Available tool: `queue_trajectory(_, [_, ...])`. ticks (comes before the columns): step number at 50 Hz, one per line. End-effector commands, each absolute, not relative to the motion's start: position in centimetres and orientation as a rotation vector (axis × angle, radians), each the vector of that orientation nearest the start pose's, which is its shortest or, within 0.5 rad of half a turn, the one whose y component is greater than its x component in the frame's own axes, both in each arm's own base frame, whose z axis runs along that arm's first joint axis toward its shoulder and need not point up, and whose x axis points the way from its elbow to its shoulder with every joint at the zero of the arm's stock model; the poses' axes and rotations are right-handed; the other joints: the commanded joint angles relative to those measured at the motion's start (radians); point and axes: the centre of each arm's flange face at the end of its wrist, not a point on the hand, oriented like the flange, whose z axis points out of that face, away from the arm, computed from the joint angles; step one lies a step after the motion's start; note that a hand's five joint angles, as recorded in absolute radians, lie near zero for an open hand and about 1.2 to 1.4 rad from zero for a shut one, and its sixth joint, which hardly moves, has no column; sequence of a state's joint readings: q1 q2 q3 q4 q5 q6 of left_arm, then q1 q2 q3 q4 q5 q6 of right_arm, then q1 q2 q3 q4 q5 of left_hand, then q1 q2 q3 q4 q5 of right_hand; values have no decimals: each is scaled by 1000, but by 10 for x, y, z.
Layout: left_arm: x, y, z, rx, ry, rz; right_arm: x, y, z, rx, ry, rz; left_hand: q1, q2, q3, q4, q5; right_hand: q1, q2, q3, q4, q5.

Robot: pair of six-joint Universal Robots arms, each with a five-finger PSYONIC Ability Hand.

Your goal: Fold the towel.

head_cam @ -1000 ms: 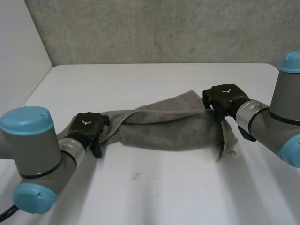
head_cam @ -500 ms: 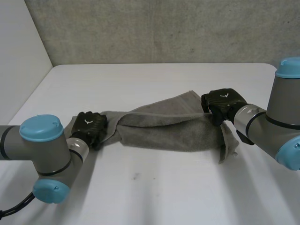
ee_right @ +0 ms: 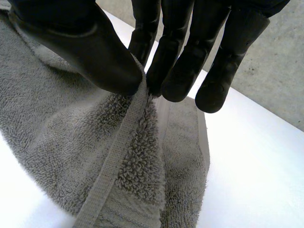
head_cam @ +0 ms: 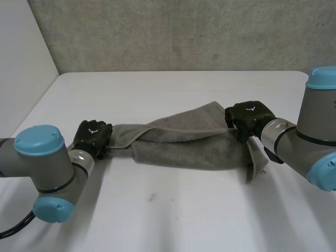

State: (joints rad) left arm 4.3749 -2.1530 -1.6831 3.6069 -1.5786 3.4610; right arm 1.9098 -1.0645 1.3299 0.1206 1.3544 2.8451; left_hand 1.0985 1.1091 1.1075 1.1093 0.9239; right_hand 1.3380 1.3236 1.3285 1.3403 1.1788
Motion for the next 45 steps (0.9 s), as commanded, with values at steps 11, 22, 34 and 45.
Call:
queue_trajectory(11, [-237, -305, 129, 759, 2317, -1979, 267, -303, 193, -976, 2264, -1631, 119, 109, 110, 108, 119, 58, 73, 68, 56, 43])
queue_trajectory(22, [-239, -309, 135, 748, 2307, -2006, 268, -302, 191, -990, 2262, -1626, 110, 100, 101, 99, 110, 58, 73, 68, 56, 43])
queue_trajectory(34, [-241, -315, 137, 744, 2295, -2024, 269, -302, 187, -992, 2270, -1612, -107, -117, -116, -117, -106, 58, 73, 68, 56, 43])
queue_trajectory(45, [-243, -320, 131, 748, 2303, -2015, 269, -303, 185, -994, 2273, -1609, -128, -138, -137, -138, -127, 58, 73, 68, 56, 43])
